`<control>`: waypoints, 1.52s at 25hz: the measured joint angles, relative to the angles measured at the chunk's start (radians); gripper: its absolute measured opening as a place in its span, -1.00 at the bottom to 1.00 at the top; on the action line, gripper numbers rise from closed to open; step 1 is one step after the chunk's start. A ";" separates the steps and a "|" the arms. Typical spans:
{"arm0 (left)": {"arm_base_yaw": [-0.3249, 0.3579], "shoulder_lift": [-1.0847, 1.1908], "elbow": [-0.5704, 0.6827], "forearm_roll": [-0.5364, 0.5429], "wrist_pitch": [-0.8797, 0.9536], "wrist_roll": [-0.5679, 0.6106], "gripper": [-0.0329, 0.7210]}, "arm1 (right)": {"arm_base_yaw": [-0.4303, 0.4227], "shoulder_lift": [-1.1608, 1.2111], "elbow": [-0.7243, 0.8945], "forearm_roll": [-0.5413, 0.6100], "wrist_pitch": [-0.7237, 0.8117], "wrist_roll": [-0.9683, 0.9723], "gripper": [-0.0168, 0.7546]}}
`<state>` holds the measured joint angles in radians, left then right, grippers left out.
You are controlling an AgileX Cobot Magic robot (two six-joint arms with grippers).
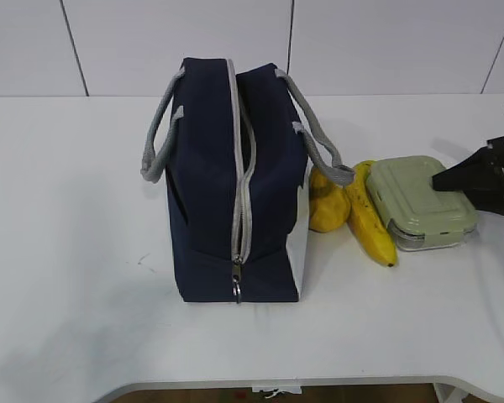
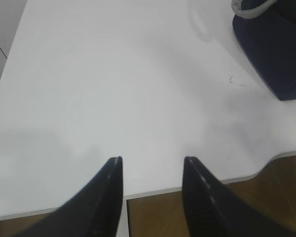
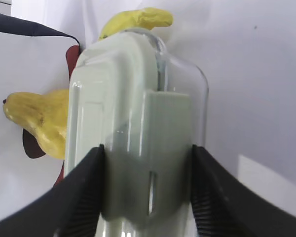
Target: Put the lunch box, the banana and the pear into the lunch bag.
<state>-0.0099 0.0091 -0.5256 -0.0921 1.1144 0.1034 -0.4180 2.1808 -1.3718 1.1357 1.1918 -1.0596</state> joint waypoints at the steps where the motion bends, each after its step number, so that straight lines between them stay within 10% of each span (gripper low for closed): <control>1: 0.000 0.000 0.000 0.000 0.000 0.000 -0.10 | 0.000 0.000 0.000 0.000 0.000 0.004 0.06; 38: 0.000 0.000 0.000 -0.007 0.000 0.000 -0.10 | 0.006 -0.223 0.003 -0.227 -0.023 0.472 0.00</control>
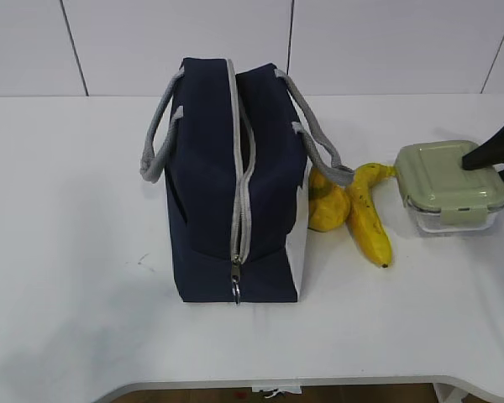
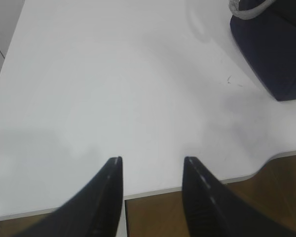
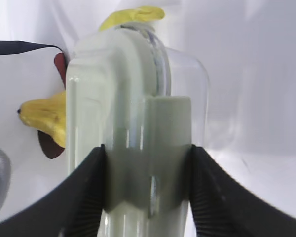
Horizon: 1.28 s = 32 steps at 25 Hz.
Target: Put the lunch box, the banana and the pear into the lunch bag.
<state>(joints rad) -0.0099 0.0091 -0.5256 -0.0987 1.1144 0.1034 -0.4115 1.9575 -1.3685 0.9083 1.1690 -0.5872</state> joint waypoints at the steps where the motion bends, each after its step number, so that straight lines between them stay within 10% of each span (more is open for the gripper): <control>1: 0.000 0.000 0.000 0.000 0.000 0.000 -0.10 | 0.002 -0.015 0.000 -0.007 0.002 0.012 0.00; 16: 0.000 0.160 -0.034 -0.338 -0.040 0.000 -0.08 | 0.018 -0.268 0.002 0.019 0.030 0.115 0.00; 32: 0.000 0.827 -0.214 -0.777 -0.035 0.159 0.19 | 0.203 -0.314 -0.088 0.185 0.046 0.118 0.00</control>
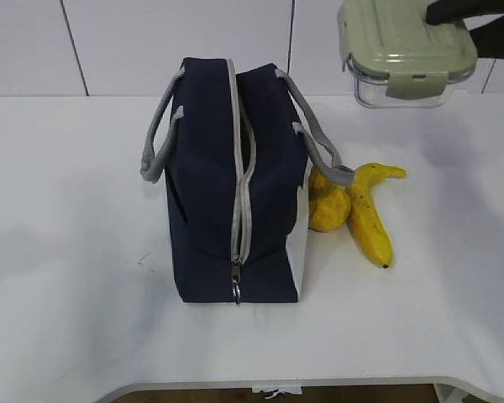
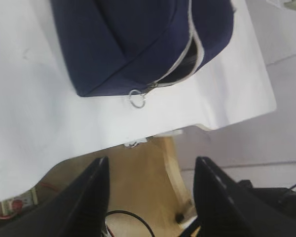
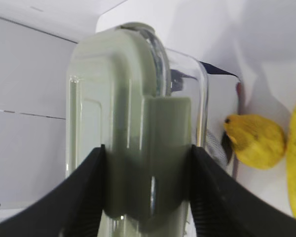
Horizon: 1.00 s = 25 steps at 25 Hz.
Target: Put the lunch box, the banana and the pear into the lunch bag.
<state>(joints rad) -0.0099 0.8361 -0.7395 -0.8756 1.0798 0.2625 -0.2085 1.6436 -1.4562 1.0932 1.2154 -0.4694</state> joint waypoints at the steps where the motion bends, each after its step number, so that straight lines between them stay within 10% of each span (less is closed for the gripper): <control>1: 0.000 0.016 -0.029 -0.023 0.003 0.009 0.20 | 0.011 0.000 -0.014 0.002 0.002 0.000 0.00; 14: -0.017 0.475 -0.382 -0.073 0.022 0.131 0.38 | 0.151 0.000 -0.056 0.034 0.006 0.000 0.00; 25: -0.228 0.863 -0.694 -0.061 0.018 0.135 0.49 | 0.186 0.018 -0.056 0.036 0.005 0.001 0.00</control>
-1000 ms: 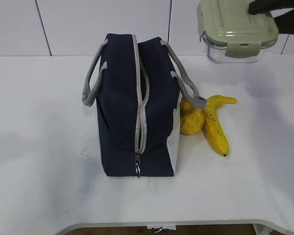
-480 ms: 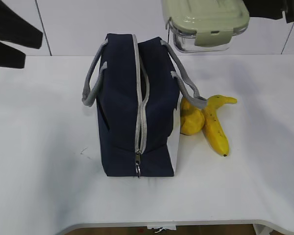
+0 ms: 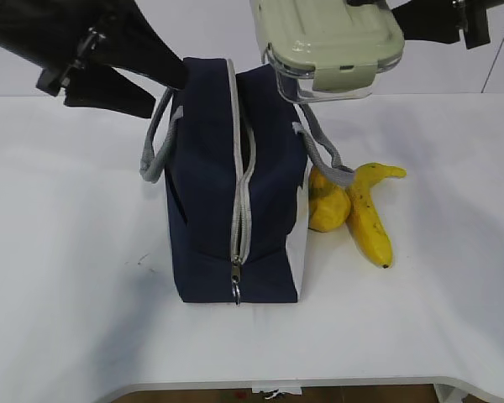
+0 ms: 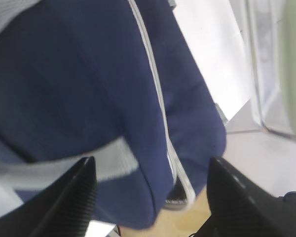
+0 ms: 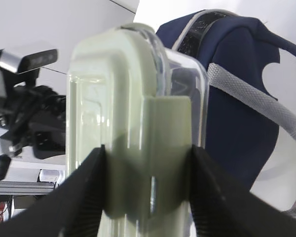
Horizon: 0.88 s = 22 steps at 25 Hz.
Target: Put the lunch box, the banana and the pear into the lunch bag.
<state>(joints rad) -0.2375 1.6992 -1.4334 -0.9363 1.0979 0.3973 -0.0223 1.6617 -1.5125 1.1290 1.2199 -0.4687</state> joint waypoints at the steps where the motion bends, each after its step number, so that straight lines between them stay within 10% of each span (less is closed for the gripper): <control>1: 0.000 0.000 0.000 0.000 0.000 0.000 0.49 | 0.000 0.000 0.000 0.000 0.000 0.000 0.00; 10: -0.037 0.112 -0.027 0.041 -0.013 0.000 0.27 | 0.002 0.000 0.000 0.000 0.000 0.019 0.00; 12: -0.037 0.112 -0.027 0.042 -0.012 0.014 -0.43 | 0.014 0.000 0.000 0.000 0.000 0.027 0.00; 15: -0.037 0.114 -0.027 0.045 -0.010 0.043 -0.82 | 0.041 0.000 0.000 0.000 0.000 0.034 0.00; 22: -0.037 0.114 -0.027 0.047 0.001 0.056 -0.87 | 0.110 0.000 0.000 0.000 -0.023 0.051 0.00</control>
<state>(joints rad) -0.2740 1.8131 -1.4602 -0.8894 1.0986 0.4530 0.0879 1.6617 -1.5125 1.1290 1.1969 -0.4178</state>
